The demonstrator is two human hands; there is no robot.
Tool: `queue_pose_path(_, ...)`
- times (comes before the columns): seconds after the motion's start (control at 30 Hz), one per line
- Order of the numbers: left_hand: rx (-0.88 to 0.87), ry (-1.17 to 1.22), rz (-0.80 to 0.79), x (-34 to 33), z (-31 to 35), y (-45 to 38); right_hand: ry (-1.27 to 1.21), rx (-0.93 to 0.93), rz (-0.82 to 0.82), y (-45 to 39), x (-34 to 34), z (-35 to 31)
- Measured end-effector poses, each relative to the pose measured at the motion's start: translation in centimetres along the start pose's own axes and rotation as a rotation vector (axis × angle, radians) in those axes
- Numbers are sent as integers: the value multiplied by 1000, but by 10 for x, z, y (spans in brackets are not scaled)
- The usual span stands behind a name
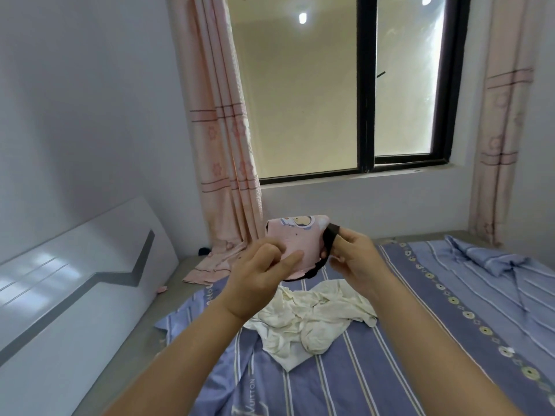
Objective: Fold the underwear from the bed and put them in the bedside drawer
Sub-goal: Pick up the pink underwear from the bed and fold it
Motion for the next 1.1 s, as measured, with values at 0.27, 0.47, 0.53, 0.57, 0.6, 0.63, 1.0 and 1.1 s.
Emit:
queue_pose_path(0.27, 1005, 541, -500, -62, -48, 51, -85, 89, 106, -6, 20, 3)
queue_pose_path(0.47, 1123, 605, -325, -57, -43, 49, 35, 79, -2, 1, 11, 33)
queue_pose_path(0.53, 1039, 621, -388, -61, -36, 47, 0, 35, -16, 2, 16, 40)
queue_pose_path(0.57, 981, 617, -441, -62, -32, 46, -13, 14, -25, 3, 20, 43)
queue_pose_path(0.6, 924, 616, -485, -62, -29, 44, -16, 5, -33, 3, 22, 43)
queue_pose_path(0.63, 886, 627, -530, -64, -28, 46, -15, 5, -40, 4, 23, 42)
queue_pose_path(1.0, 961, 864, -733, -77, -11, 71, 202, -155, -147, 7, 10, 50)
queue_pose_path(1.1, 1116, 868, -567, -74, -27, 80, 155, -44, -19, 7, 21, 39)
Point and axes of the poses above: each hand's wrist, its own y-axis away from the middle knuckle, its own x-axis out of the back of the hand, z = x × y, the point moved 10 cm from there along -y, towards the middle knuckle, and after that the axes turned 10 degrees about -y, right-handed, at the moved point
